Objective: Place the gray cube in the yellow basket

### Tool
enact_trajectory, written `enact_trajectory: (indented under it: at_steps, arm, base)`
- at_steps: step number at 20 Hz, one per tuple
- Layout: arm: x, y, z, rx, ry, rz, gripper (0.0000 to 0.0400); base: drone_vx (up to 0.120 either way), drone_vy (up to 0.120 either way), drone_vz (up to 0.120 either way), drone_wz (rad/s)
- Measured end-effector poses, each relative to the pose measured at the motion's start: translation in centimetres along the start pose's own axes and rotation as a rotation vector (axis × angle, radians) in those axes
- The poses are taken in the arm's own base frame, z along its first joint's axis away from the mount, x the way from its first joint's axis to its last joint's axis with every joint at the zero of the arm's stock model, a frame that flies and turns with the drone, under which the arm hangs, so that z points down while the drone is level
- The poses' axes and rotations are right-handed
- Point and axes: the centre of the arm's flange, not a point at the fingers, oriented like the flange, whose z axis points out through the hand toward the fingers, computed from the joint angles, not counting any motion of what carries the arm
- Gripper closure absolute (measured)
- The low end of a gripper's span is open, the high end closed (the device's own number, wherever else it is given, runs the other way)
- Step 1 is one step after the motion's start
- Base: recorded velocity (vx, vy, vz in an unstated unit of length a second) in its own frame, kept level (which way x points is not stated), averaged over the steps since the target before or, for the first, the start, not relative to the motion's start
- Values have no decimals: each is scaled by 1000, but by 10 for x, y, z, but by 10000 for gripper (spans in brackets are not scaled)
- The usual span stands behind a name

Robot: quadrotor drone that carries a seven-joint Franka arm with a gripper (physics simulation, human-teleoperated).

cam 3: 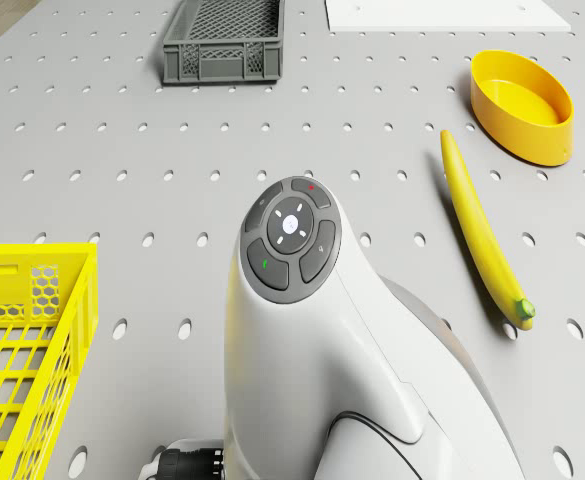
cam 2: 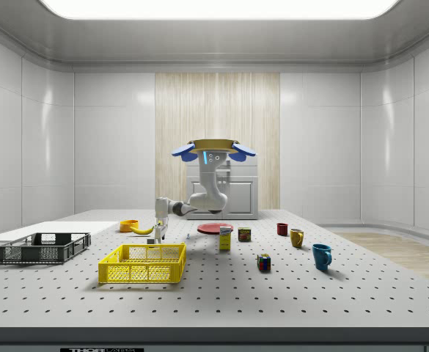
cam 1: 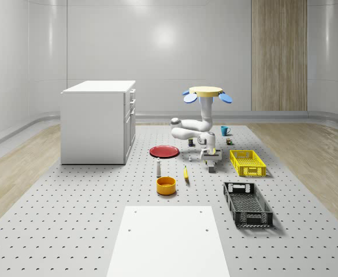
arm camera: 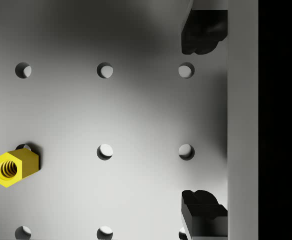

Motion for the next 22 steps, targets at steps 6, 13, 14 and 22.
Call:
enact_trajectory:
  at_steps: [6,13,14,22]
  arm:
    - [0,0,0,0,0,0,0]
    - [0,0,0,0,0,0,0]
    - [0,0,0,0,0,0,0]
    - [0,0,0,0,0,0,73]
  base:
    - [120,-7,0,0]
    - [57,-29,0,0]
    - [40,0,0,0]
    - [0,0,0,0]
